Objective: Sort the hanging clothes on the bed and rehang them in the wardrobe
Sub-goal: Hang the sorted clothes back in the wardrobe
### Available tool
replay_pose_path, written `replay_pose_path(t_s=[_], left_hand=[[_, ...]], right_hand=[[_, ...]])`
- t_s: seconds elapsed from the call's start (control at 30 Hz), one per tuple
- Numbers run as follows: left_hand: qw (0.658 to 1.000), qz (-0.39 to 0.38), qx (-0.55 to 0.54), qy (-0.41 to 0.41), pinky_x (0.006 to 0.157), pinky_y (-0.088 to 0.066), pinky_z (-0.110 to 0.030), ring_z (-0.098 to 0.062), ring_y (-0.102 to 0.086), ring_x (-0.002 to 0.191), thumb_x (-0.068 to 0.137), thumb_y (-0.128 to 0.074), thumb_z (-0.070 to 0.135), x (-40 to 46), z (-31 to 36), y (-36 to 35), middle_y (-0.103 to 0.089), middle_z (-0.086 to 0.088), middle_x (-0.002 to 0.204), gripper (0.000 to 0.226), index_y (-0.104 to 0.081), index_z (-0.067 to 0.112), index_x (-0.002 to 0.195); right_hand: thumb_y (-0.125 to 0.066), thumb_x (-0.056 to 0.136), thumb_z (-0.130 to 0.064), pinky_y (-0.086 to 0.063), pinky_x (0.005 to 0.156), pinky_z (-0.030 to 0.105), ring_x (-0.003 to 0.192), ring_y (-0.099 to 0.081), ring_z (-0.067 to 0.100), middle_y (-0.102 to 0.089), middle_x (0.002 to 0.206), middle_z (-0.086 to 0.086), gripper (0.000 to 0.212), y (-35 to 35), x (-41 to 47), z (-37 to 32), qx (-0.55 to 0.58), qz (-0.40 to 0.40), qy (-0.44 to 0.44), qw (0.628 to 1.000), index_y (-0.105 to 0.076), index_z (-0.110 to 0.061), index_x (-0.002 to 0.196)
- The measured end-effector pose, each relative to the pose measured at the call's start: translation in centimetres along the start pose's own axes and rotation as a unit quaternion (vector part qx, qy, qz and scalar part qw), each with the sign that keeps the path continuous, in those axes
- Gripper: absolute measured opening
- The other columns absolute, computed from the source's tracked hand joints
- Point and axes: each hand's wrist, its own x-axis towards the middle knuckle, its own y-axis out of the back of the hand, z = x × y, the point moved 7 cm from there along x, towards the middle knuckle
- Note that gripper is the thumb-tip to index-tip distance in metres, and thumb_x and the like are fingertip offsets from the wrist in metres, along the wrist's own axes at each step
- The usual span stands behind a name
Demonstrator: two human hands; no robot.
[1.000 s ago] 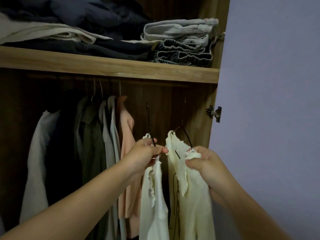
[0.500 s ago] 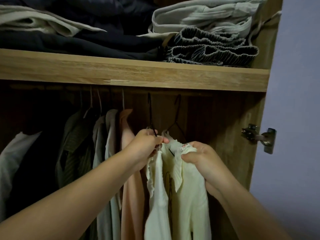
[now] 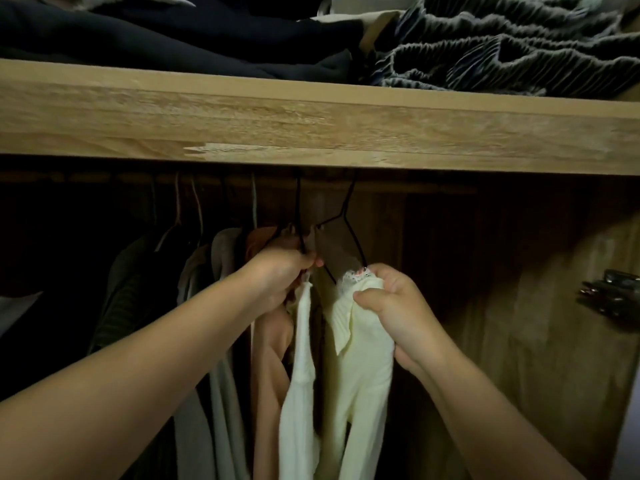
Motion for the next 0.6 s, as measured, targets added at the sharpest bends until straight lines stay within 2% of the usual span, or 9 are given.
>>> replay_pose_path(t_s=[0.1,0.23,0.3,0.37,0.43,0.47,0.5,0.57,0.6], left_hand=[[0.999,0.037,0.008,0.003,0.053,-0.035,-0.019,-0.013,-0.046,0.058,0.093,-0.042,-0.007,1.7,-0.5,0.9,-0.054,-0.005,0.067,0.025,-0.053,0.011,0.078],[0.997,0.080,0.010,0.007,0.037,-0.035,-0.014,-0.006,-0.049,0.041,0.090,-0.042,-0.013,3.3,-0.9,1.9,-0.057,0.002,0.047,0.029,-0.052,0.009,0.074],[0.994,0.108,0.005,0.011,0.033,-0.033,-0.014,-0.003,-0.049,0.033,0.088,-0.041,-0.018,3.5,-1.3,2.0,-0.055,0.000,0.046,0.033,-0.046,0.011,0.074],[0.990,0.141,-0.002,0.015,0.032,-0.034,-0.014,-0.003,-0.051,0.032,0.086,-0.042,-0.021,3.3,-1.5,1.8,-0.055,-0.006,0.060,0.039,-0.044,0.018,0.080],[0.987,0.158,-0.009,0.013,0.034,-0.038,-0.016,-0.006,-0.056,0.040,0.085,-0.044,-0.020,2.8,-1.7,1.5,-0.056,-0.009,0.077,0.048,-0.045,0.022,0.108],[0.987,0.156,-0.023,0.008,0.035,-0.040,-0.016,-0.010,-0.059,0.047,0.085,-0.045,-0.020,2.8,-1.9,1.3,-0.058,-0.011,0.084,0.057,-0.040,0.018,0.127],[0.988,0.154,-0.031,0.010,0.035,-0.041,-0.015,-0.014,-0.059,0.055,0.085,-0.045,-0.019,2.6,-1.7,1.1,-0.059,-0.015,0.093,0.062,-0.033,0.015,0.135],[0.989,0.148,-0.024,0.008,0.039,-0.045,-0.014,-0.017,-0.058,0.061,0.087,-0.048,-0.014,2.0,-1.3,0.8,-0.058,-0.023,0.111,0.061,-0.028,0.010,0.140],[0.990,0.143,-0.003,0.002,0.047,-0.050,-0.017,-0.015,-0.059,0.061,0.088,-0.050,-0.010,1.9,-1.2,0.7,-0.059,-0.023,0.109,0.053,-0.034,0.010,0.135]], right_hand=[[-0.050,0.084,0.009,-0.049,0.078,0.040,0.092,-0.062,0.041,-0.064,0.103,0.029,0.025,0.0,1.4,0.1,-0.021,-0.007,0.010,1.000,-0.061,-0.004,0.103],[-0.050,0.083,0.010,-0.048,0.079,0.034,0.097,-0.062,0.039,-0.064,0.105,0.027,0.027,0.1,3.0,0.3,-0.029,-0.019,0.003,0.999,-0.060,0.001,0.107],[-0.050,0.083,0.011,-0.047,0.080,0.034,0.097,-0.062,0.040,-0.064,0.103,0.028,0.025,-0.1,3.2,0.5,-0.042,-0.035,0.001,0.998,-0.062,-0.002,0.100],[-0.049,0.083,0.011,-0.045,0.077,0.031,0.089,-0.062,0.035,-0.064,0.093,0.022,0.026,-0.5,3.0,1.0,-0.058,-0.057,-0.002,0.997,-0.062,-0.011,0.091],[-0.049,0.084,0.010,-0.042,0.074,0.030,0.083,-0.058,0.028,-0.062,0.088,0.017,0.029,-0.6,2.7,1.5,-0.073,-0.072,-0.006,0.995,-0.060,-0.018,0.084],[-0.050,0.085,0.008,-0.042,0.074,0.031,0.082,-0.058,0.027,-0.062,0.089,0.017,0.030,-0.6,2.6,1.7,-0.080,-0.079,-0.009,0.994,-0.059,-0.020,0.082],[-0.050,0.085,0.007,-0.042,0.074,0.031,0.083,-0.057,0.027,-0.062,0.093,0.019,0.028,-0.6,2.5,1.9,-0.084,-0.086,-0.010,0.993,-0.058,-0.020,0.083],[-0.053,0.086,0.003,-0.042,0.075,0.031,0.085,-0.058,0.028,-0.063,0.102,0.025,0.021,-0.5,2.3,2.0,-0.091,-0.094,-0.011,0.991,-0.059,-0.017,0.090],[-0.054,0.086,0.000,-0.042,0.075,0.031,0.087,-0.059,0.029,-0.062,0.105,0.025,0.018,-0.4,2.2,2.1,-0.095,-0.095,-0.012,0.991,-0.059,-0.016,0.093]])
